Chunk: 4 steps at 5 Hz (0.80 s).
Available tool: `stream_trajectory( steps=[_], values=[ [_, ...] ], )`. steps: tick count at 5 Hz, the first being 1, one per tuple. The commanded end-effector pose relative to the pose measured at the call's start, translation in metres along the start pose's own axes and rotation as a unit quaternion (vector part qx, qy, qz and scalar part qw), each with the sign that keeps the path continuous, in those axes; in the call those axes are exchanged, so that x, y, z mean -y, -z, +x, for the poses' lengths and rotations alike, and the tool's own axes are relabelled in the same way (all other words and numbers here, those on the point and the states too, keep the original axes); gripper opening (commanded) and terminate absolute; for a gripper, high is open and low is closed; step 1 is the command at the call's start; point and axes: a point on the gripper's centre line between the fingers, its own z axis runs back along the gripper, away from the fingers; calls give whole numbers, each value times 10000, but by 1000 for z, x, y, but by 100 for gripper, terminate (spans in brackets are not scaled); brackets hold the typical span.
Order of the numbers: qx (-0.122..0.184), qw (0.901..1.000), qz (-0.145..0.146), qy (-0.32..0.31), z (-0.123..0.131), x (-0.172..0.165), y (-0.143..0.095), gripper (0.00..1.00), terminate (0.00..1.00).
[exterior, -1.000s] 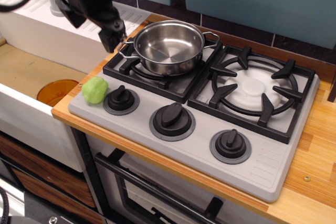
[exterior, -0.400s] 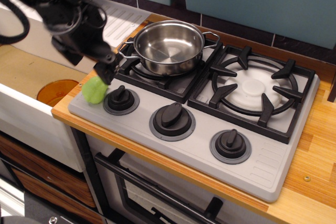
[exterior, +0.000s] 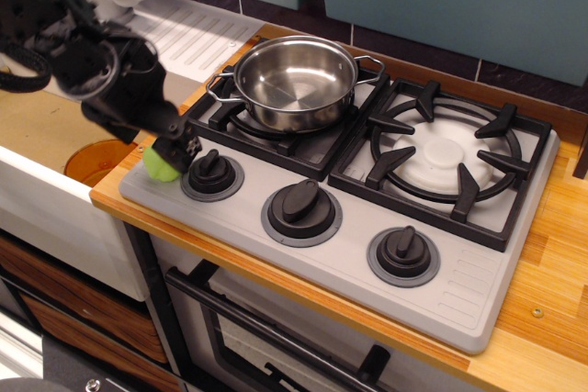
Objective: Put pot or pan on stove and put cauliflower in pot or pan
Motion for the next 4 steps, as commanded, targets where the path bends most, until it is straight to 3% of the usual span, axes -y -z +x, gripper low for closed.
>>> stream_trajectory(
  steps=[1, 2, 4],
  values=[
    [339, 9992, -190, -23, 4, -3, 15, 100, 0],
    [403, 9988, -271, -75, 5, 0, 22, 0, 0],
    [280, 9990, -345, -85, 23, -1, 9, 0, 0]
  ],
)
